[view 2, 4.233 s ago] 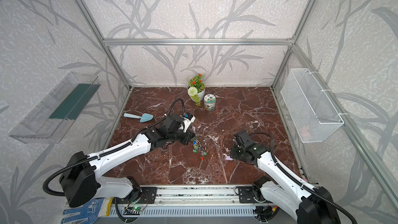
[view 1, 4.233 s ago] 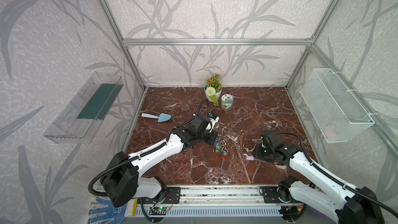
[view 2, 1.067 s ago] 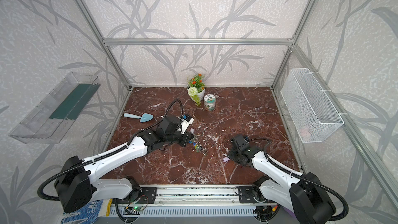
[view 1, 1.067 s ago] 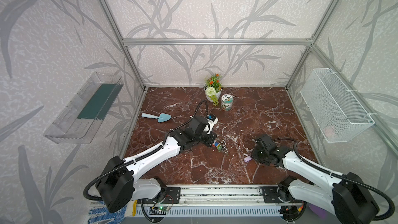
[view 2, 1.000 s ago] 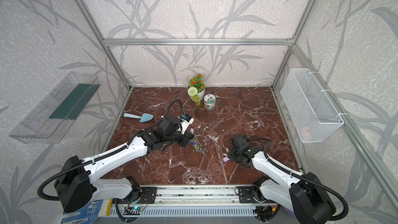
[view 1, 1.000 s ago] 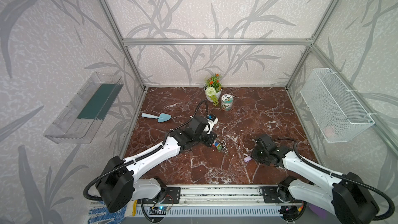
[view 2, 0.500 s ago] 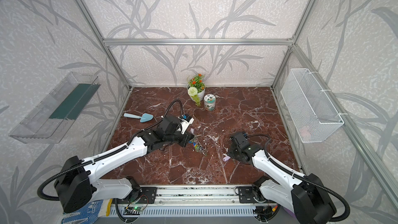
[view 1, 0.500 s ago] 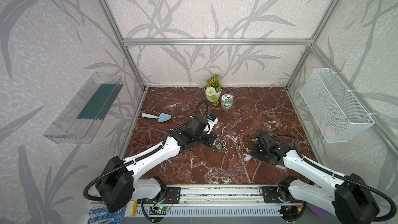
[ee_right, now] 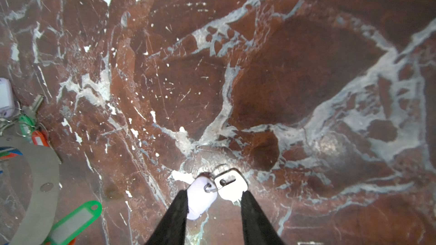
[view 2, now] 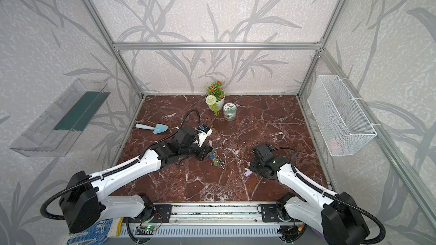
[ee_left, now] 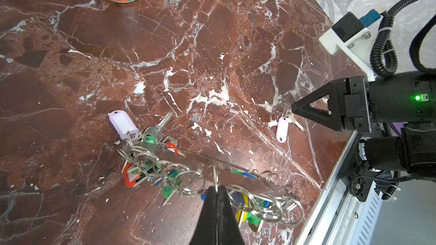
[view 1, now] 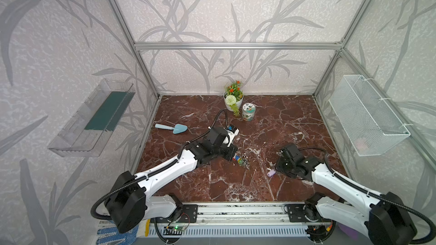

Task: Put the keys on the keyring
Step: 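Lift the lavender-tagged key off the table with the right gripper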

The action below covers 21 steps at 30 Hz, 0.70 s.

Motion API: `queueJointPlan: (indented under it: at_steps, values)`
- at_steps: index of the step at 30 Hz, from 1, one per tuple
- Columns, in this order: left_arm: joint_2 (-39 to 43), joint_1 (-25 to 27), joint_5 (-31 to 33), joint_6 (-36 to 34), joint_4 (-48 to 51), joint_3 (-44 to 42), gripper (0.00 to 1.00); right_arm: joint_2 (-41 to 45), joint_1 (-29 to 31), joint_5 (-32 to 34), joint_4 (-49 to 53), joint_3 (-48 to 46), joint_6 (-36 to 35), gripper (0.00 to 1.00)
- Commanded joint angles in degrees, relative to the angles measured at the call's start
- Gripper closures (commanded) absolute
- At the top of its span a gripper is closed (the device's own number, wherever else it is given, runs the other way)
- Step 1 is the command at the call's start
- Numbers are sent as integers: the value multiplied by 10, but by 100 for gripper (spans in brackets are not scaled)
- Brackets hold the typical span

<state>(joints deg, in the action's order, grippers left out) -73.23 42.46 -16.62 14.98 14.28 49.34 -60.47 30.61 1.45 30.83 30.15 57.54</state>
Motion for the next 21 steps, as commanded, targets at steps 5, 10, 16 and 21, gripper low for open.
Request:
queueJointPlan:
  at_steps: [5, 10, 16, 21]
  values:
    - [29, 1, -11, -10, -30, -1, 100, -40, 4, -7, 73, 63, 115, 59]
    - [32, 4, -14, -11, -30, -1, 100, -80, 4, -24, 112, 99, 178, 66]
    - [39, 7, -15, -13, -30, -1, 100, -118, 4, -47, 111, 106, 227, 66]
    - [41, 9, -16, -13, -30, -2, 100, -125, 2, -46, 105, 106, 246, 69]
